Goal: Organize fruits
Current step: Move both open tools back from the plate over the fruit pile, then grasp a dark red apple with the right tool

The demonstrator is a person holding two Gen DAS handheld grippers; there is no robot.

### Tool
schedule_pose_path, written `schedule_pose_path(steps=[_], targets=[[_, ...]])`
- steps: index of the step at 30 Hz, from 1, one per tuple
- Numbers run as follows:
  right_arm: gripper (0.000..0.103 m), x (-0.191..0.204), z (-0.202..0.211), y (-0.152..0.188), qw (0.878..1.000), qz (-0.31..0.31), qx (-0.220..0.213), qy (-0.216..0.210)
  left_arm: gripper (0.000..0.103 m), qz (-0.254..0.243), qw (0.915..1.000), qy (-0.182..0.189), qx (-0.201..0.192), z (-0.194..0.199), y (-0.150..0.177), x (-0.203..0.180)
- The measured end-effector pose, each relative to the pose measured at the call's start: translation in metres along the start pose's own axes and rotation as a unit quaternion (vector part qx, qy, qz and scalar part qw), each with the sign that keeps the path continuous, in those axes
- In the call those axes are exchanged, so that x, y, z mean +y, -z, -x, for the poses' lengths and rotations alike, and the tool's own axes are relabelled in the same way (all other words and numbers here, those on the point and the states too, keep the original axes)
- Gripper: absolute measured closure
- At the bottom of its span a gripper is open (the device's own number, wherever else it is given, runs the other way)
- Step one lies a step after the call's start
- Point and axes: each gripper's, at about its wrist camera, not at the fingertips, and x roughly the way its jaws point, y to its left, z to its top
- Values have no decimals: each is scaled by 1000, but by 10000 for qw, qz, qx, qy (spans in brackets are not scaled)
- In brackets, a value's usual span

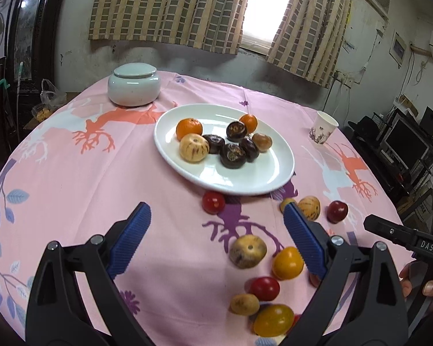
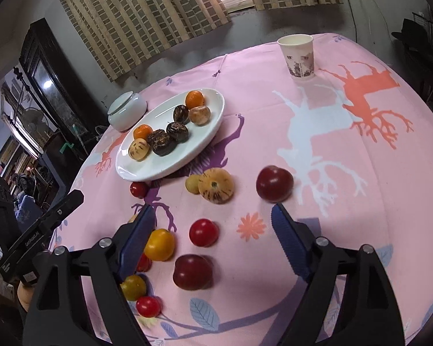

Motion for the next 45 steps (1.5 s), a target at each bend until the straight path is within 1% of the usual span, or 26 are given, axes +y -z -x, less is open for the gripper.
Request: schedule_pose_path(steps=[3, 7, 9, 12, 14, 16, 19, 21, 24, 28, 29, 31, 32, 33, 35, 38, 41, 43, 45], targets=[[20, -8, 0, 10, 10000, -45, -32, -14, 8, -4, 10000, -1, 68, 1, 9, -2], [20, -15, -7, 15, 9998, -62, 122, -114, 7, -18, 10000, 29, 49, 0, 19, 0], [20, -12, -7, 16, 9999, 67, 114, 8, 6, -30, 10000, 36, 70, -3, 23, 3], [20, -5, -5, 19, 9995, 267, 95, 166, 6, -93, 9997, 4, 233, -9, 23, 5], [20, 0, -7, 23, 9987, 431, 119, 234, 6, -102, 9998, -33, 193, -8, 24, 5], [20, 7, -12, 27, 9975, 615, 207, 288, 6, -197, 9995, -144, 179, -9, 25, 3], [20, 15, -18, 34, 9955, 844, 348, 244, 6, -438, 9981, -402, 136, -8, 27, -4], [20, 23, -19, 40, 9932, 1090, 292, 287, 5, -568, 9969, -532, 78, -8, 27, -7], [20, 34, -21, 47, 9896, 1388, 249, 297, 4, -596, 9968, -506, 167, -10, 27, -6], [21, 42, -27, 54, 9869, 1545, 368, 277, 4, -551, 9971, -446, 287, -13, 28, -5], [24, 44, -30, 55, 9857, 1603, 416, 300, 4, -552, 9971, -438, 297, -13, 28, -5], [25, 48, -36, 58, 9839, 1688, 489, 327, 4, -554, 9971, -430, 295, -12, 28, -6], [29, 50, -37, 59, 9836, 1700, 486, 351, 4, -554, 9972, -421, 286, -12, 29, -6], [35, 51, -39, 59, 9833, 1714, 491, 372, 4, -559, 9971, -422, 286, -12, 29, -6], [41, 51, -44, 61, 9822, 1738, 570, 423, 4, -581, 9969, -438, 312, -13, 29, -7], [44, 51, -51, 63, 9815, 1729, 649, 512, 4, -587, 9968, -423, 333, -14, 30, -8], [53, 50, -54, 64, 9809, 1747, 643, 560, 4, -572, 9969, -406, 368, -15, 30, -8], [59, 51, -54, 63, 9817, 1733, 635, 480, 4, -557, 9969, -395, 395, -15, 30, -7], [61, 51, -52, 63, 9814, 1742, 631, 494, 4, -519, 9970, -379, 435, -17, 30, -6]])
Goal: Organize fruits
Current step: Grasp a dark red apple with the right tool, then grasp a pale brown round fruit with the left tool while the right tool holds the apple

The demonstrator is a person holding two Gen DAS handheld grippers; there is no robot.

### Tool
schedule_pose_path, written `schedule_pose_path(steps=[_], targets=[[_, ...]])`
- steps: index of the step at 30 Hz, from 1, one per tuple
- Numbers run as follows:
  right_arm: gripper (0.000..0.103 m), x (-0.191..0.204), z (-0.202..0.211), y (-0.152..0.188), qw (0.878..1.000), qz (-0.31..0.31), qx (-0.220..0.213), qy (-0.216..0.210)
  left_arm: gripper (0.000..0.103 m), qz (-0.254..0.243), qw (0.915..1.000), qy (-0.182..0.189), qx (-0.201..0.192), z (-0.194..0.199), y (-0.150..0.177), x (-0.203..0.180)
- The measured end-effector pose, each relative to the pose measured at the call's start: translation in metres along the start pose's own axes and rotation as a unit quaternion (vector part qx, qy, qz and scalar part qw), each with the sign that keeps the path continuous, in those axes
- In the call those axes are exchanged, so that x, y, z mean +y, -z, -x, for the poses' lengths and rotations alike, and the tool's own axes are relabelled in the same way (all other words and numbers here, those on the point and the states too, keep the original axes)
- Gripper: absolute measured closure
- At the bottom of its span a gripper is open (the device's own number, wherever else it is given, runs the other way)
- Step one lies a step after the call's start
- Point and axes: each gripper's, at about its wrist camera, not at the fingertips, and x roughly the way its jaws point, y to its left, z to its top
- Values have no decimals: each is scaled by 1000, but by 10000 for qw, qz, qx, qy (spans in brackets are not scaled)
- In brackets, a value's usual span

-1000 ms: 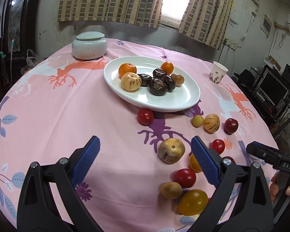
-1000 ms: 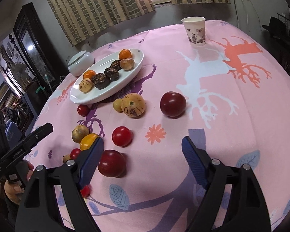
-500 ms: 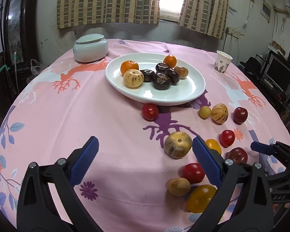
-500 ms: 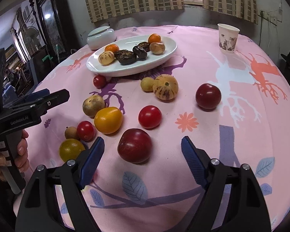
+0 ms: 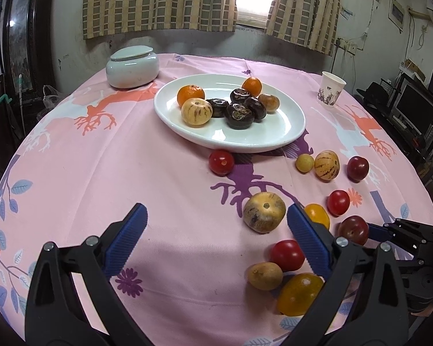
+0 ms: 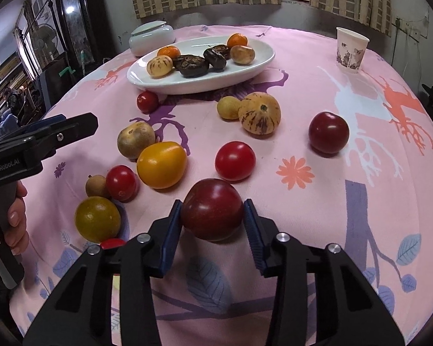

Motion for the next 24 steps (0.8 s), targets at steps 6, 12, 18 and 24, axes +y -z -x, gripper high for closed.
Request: schedule_pose_path(steps=[6, 12, 18, 24], targets=[[61, -11, 17, -3, 9996, -189, -186, 19, 4, 295, 9995, 53, 105, -8, 1, 10], [61, -19, 20, -4, 9992, -363, -161, 11, 4, 505, 9978, 371, 237, -20, 5, 12], [61, -21, 24, -5, 9990, -403, -180, -52, 4, 281, 9973, 401, 553, -37, 10, 2], [61, -21, 25, -5, 9986, -465, -161, -165, 4, 85, 9976, 318, 607, -48, 13, -3]])
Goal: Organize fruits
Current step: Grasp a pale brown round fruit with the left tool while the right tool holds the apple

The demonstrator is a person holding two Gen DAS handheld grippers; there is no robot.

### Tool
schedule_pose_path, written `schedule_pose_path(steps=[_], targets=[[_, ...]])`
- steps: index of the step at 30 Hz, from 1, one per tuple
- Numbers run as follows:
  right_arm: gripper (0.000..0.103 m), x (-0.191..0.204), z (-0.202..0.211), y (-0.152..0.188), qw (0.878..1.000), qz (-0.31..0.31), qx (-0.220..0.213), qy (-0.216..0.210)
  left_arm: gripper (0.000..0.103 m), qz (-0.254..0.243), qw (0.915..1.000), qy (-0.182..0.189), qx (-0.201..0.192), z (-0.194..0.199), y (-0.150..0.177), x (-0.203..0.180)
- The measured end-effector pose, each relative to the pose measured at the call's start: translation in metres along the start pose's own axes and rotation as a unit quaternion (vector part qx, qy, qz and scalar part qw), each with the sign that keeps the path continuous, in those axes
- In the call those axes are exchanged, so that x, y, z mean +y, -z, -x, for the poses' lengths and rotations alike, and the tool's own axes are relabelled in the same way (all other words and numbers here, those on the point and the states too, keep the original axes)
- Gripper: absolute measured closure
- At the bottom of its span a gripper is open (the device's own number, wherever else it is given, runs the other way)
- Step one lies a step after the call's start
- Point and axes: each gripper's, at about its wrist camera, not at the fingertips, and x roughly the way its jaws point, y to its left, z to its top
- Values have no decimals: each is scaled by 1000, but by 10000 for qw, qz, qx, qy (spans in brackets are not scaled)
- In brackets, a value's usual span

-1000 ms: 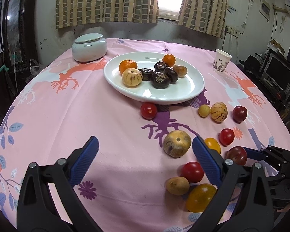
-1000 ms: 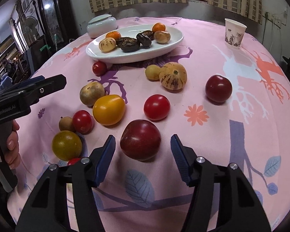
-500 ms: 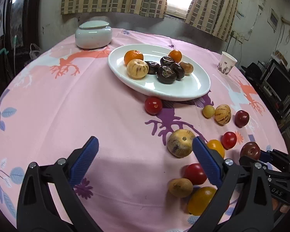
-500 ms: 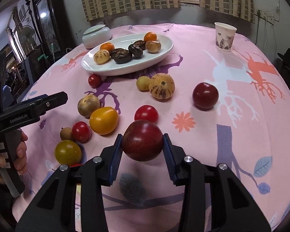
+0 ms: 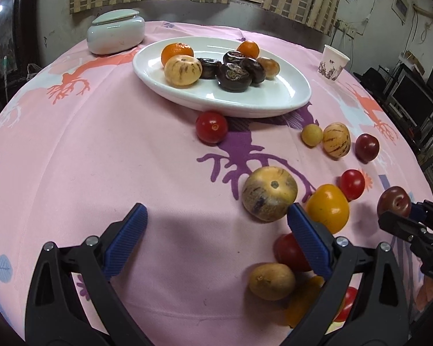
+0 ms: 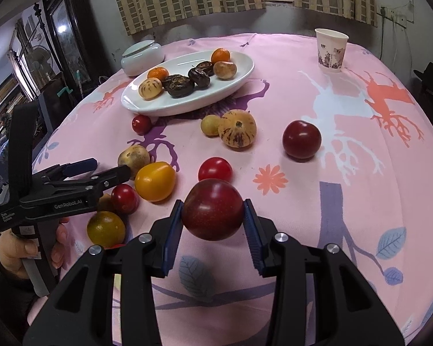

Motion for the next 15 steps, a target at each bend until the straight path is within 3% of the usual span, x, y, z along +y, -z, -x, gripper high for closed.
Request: schedule_pose_path(steps=[10, 15], targets=[[61, -2, 3, 0, 9999, -75, 14, -110, 3, -216, 9996, -52, 181, -11, -9, -19], [61, -3, 3, 0, 9996, -85, 99, -231, 5, -43, 10000, 23, 83, -17, -15, -18]])
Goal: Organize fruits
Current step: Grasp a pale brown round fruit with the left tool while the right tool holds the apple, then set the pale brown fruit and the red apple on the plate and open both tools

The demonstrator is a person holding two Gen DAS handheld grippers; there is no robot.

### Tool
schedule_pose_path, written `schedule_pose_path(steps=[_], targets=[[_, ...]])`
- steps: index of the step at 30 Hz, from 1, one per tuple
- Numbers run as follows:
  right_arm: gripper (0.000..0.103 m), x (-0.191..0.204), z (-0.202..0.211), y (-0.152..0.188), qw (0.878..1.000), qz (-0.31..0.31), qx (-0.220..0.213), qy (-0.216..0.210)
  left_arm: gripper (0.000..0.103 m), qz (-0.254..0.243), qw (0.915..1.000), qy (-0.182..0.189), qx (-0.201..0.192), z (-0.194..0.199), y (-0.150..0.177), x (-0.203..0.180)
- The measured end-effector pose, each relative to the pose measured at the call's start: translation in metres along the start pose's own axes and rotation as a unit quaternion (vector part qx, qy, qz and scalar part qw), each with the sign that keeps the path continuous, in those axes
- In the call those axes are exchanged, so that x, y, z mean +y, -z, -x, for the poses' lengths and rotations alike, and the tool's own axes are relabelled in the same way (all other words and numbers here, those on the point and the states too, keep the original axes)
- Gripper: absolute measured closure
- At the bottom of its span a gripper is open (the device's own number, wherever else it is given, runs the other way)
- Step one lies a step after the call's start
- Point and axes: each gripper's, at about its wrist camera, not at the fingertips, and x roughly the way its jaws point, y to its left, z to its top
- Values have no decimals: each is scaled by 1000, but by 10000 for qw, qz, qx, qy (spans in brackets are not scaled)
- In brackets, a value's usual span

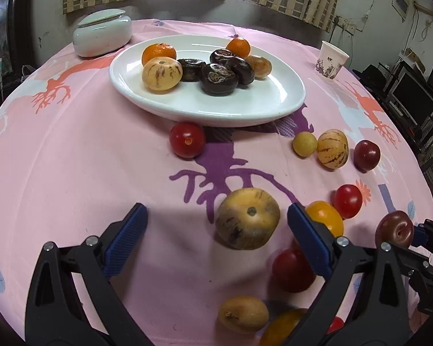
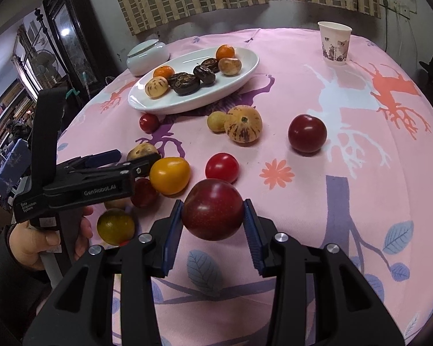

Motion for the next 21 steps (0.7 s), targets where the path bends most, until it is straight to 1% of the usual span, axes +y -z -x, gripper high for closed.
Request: schedule_pose_path(steps=[2, 3, 4, 5, 6, 7, 10, 15, 21], targets=[[61, -1, 0, 0, 10000, -17, 13, 18, 10, -5, 10000, -34, -43, 2, 2, 1], [61, -2, 0, 0, 10000, -22, 16, 29, 16, -45, 9999, -82, -49, 3, 2, 1], [61, -2, -1, 0, 10000, -24, 15, 40, 28, -87, 9999, -8, -80, 5, 3, 0], [61, -2, -1, 0, 10000, -26, 19, 47, 35, -130, 9998, 109, -95, 8, 5, -1], [61, -2, -1, 0, 10000, -23, 28, 54, 50, -194, 9996, 212, -80, 9, 6, -4], [61, -2, -2, 0, 10000, -12, 36, 67, 61, -301, 9991, 294, -56, 10, 8, -8], [61, -2, -4, 1, 9999, 3, 51, 99, 62, -597, 9981, 118, -102, 12, 12, -19], [61, -3, -4, 1, 9999, 5, 41, 145, 62, -301, 9989, 344, -48, 12, 11, -9], [61, -4, -4, 1, 9999, 17, 4, 157, 62, -98, 9991, 404, -72, 19, 9, -2]])
